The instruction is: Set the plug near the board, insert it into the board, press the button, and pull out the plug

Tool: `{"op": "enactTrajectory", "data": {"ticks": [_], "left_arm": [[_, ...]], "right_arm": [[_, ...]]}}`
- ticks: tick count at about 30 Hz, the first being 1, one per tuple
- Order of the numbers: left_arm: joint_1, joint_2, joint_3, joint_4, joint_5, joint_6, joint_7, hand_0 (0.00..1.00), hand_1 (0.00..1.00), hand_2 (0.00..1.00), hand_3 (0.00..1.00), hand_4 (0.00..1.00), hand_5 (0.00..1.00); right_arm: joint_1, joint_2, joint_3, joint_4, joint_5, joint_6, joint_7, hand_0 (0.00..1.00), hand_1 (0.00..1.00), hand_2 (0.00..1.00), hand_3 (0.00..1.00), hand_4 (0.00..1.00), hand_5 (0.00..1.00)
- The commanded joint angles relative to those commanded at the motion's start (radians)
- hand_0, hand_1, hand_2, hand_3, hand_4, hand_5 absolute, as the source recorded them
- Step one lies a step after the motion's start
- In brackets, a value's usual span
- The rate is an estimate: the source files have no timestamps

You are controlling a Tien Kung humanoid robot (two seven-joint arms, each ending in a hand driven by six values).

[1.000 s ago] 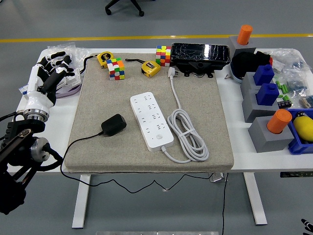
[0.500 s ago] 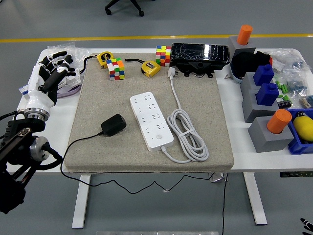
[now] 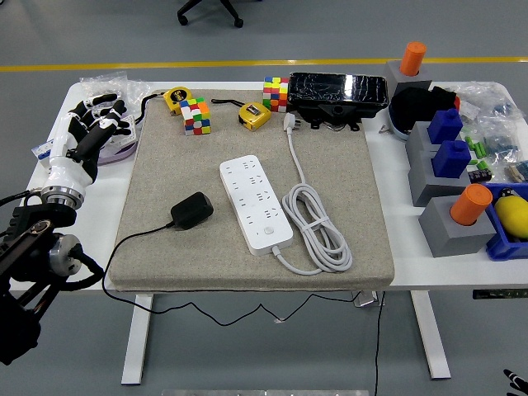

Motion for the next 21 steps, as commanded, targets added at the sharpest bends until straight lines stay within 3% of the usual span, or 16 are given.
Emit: {"op": "enactTrajectory", "data": {"ticks": [21], "left_arm": [[0.024, -0.006, -0.018, -0.017, 0.005, -0.003, 0.018, 0.373, 0.389, 0.487, 0.541, 0.714, 0.223]], "right_arm": [[-0.001, 0.012, 0.018, -0.005, 0.000, 0.012, -0.019, 0.526, 0.629, 0.614, 0.549, 0.885, 0.407]]}}
